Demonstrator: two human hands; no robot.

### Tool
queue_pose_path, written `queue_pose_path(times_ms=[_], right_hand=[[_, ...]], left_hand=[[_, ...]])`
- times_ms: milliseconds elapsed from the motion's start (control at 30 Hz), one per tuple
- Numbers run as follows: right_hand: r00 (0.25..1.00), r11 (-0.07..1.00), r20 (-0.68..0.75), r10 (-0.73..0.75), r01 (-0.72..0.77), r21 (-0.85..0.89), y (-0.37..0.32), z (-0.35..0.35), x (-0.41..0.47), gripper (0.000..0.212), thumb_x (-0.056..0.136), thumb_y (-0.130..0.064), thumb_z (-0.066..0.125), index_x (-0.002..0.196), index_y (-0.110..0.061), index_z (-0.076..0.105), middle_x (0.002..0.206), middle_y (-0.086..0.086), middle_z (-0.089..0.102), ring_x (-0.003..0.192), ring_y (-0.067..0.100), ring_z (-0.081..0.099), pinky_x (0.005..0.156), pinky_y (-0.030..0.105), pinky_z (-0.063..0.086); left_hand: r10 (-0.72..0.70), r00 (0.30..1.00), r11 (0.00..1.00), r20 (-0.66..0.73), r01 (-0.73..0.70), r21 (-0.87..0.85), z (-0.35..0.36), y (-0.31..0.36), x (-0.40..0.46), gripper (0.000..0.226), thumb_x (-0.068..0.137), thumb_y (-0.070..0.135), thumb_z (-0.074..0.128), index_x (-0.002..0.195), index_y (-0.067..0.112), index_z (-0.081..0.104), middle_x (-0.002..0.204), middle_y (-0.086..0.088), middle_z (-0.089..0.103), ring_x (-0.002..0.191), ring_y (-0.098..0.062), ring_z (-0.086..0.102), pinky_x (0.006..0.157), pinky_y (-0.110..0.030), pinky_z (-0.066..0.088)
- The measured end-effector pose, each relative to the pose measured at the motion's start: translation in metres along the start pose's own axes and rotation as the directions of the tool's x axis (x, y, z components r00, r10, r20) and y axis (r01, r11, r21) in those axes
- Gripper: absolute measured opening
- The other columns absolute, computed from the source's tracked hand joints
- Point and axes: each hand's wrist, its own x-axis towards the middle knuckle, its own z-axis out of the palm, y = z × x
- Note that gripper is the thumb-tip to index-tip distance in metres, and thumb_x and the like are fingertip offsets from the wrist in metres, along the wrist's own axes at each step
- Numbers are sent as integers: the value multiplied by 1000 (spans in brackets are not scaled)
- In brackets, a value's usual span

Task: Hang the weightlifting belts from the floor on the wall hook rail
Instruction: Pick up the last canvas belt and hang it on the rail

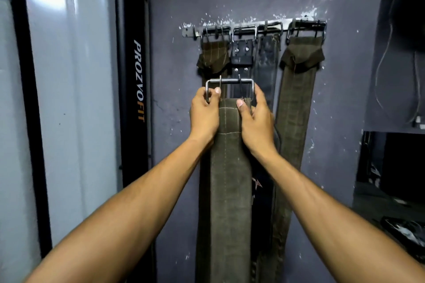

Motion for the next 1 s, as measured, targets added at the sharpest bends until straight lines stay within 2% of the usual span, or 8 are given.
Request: queue_pose_path(times_ms=[100, 200, 333, 467, 633, 800, 933, 1000], right_hand=[[995, 997, -63, -76, 76, 2, 14, 31, 29, 61, 100, -33, 60, 156, -36, 35, 86, 2, 68, 63, 8, 56, 69, 32, 50], [991, 993, -62, -117, 117, -5, 23, 65, 61, 58, 99, -31, 61, 152, -41, 39, 76, 10, 69, 61, 17, 57, 66, 40, 54], [986, 988, -58, -155, 154, -15, 24, 118, 114, 58, 100, -25, 61, 154, -32, 42, 95, 21, 74, 82, 40, 68, 82, 53, 58], [977, 970, -96, -189, 170, -177, 8, 158, 180, 58, 99, -26, 64, 154, -25, 45, 101, 13, 76, 81, 27, 62, 89, 38, 55], [984, 936, -86, -159, 122, -330, -8, 200, 258, 50, 103, -23, 60, 150, -13, 48, 129, 17, 70, 122, 35, 64, 98, 34, 48], [985, 898, -70, -156, 112, -425, 10, 221, 281, 25, 104, -20, 55, 125, -5, 56, 116, 22, 69, 110, 38, 64, 79, 27, 37], [974, 850, -42, -222, 172, -497, 28, 224, 256, 47, 105, -24, 53, 149, -11, 44, 102, 14, 66, 108, 39, 65, 80, 29, 41], [974, 851, -69, -214, 151, -502, 30, 223, 241, 57, 104, -29, 55, 157, -17, 38, 113, 17, 72, 118, 40, 63, 89, 35, 47]], left_hand=[[79, 996, 981, 35, -84, 175, -13, -16, 31, 24, 102, 45, 51, 106, 22, 56, 88, 3, 70, 81, -13, 66, 75, -40, 54], [99, 990, 962, 105, -123, 246, -27, -34, 66, 33, 101, 50, 48, 127, 30, 42, 103, 6, 73, 99, -14, 68, 83, -37, 53], [201, 976, 961, 86, -213, 177, -43, -48, 138, 40, 103, 44, 49, 139, 31, 35, 103, 8, 73, 104, -21, 69, 92, -43, 56], [250, 968, 946, 40, -253, 203, -46, -42, 219, 40, 103, 39, 53, 137, 20, 46, 81, 9, 68, 89, -21, 70, 77, -32, 51], [240, 968, 918, 75, -251, 306, -45, -30, 315, 43, 103, 37, 53, 137, 11, 53, 126, -12, 70, 118, -31, 64, 88, -26, 44], [233, 964, 900, 129, -264, 346, -44, -50, 354, 46, 105, 35, 52, 143, 11, 50, 127, -10, 68, 120, -31, 62, 84, -22, 39], [265, 961, 929, 82, -277, 247, -51, -74, 335, 51, 104, 35, 54, 149, 16, 43, 134, -7, 67, 124, -27, 61, 96, -25, 46], [263, 964, 948, 40, -266, 175, -54, -84, 322, 44, 102, 36, 56, 142, 17, 46, 123, 0, 68, 113, -21, 64, 86, -20, 46]])
